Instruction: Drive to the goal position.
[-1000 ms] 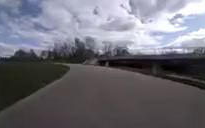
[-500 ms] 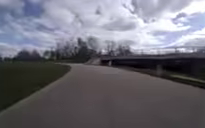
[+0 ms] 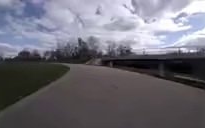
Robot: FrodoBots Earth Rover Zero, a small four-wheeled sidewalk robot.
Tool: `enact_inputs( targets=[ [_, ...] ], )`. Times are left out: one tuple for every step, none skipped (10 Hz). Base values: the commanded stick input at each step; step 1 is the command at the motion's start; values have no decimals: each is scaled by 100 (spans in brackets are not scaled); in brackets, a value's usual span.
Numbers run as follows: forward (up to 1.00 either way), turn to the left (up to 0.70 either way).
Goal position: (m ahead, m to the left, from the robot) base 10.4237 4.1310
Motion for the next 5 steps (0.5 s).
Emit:
enact_inputs(
  targets=[
    [100, 0],
    [100, 0],
    [100, 0],
    [100, 0],
    [100, 0]
  ],
)
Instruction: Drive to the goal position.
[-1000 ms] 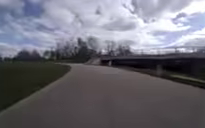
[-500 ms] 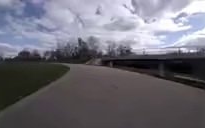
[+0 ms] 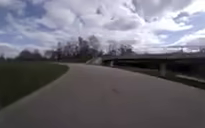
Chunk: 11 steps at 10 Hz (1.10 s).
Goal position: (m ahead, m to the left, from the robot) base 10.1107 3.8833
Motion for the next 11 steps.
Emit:
enact_inputs(
  targets=[
    [100, 0],
    [100, 0],
    [100, 0],
    [100, 0],
    [100, 0],
    [100, 0],
    [100, 0],
    [100, 0],
    [100, 0],
    [100, 0],
    [100, 0]
  ],
)
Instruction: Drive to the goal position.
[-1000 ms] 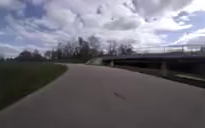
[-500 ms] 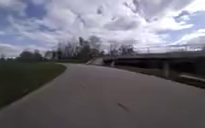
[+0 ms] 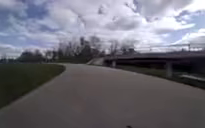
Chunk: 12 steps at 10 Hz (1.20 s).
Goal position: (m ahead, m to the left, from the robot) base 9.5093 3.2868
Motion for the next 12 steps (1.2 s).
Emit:
enact_inputs(
  targets=[
    [100, 0],
    [100, 1],
    [100, 2],
    [100, 1],
    [100, 6],
    [100, 15],
    [100, 23],
    [100, 32],
    [100, 37],
    [100, 0],
    [100, 0],
    [100, 0]
  ],
)
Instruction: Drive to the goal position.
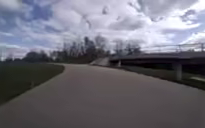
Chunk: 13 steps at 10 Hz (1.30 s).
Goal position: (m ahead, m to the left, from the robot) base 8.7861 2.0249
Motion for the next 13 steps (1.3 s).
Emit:
enact_inputs(
  targets=[
    [100, 0],
    [100, 0],
    [100, 0],
    [100, 0],
    [100, 0],
    [100, 0],
    [100, 0],
    [100, 0],
    [100, 0],
    [100, 0],
    [100, 0],
    [100, 0],
    [100, 0]
  ],
)
